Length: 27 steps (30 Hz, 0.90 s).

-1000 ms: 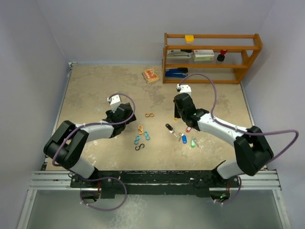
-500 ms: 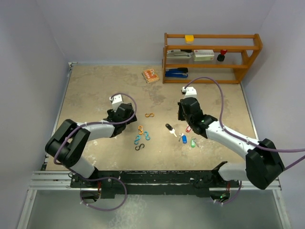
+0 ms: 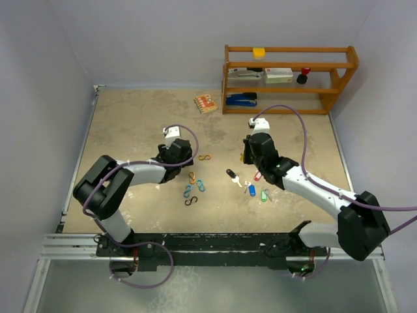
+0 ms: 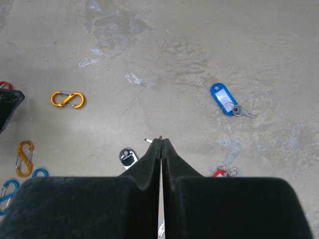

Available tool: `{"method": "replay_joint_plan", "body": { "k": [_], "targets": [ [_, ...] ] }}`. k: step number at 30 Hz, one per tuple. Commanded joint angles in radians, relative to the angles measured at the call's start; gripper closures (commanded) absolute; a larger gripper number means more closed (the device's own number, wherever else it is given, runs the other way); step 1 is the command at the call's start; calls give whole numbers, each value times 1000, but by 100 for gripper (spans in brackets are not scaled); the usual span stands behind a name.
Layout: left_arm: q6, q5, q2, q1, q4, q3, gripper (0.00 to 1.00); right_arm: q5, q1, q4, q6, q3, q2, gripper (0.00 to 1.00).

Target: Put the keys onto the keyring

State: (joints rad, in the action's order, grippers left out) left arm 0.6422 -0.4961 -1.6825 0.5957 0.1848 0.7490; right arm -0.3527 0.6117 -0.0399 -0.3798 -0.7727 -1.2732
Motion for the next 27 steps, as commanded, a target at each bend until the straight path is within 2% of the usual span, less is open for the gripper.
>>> {"method": "replay_joint_plan", "body": {
  "k": [1,10,16,24,27],
  "targets": [
    [-38,-66,-21,57,-69,37,31,-9,5,-18,14,6,38,100],
    [-33,-180,-55,90,-90,27,39,-7,5,-20,13,13,43,100],
    [-48,-211,-60,89,-81,27,40,-8,5,-17,9,21,59,100],
    [-58,-208,-91,90,-88,51,55,-7,5,-11,9,17,64,100],
    [-58,-207,-92,90,-90,48,56,-9,4,-11,8,21,64,100]
  ]
}}
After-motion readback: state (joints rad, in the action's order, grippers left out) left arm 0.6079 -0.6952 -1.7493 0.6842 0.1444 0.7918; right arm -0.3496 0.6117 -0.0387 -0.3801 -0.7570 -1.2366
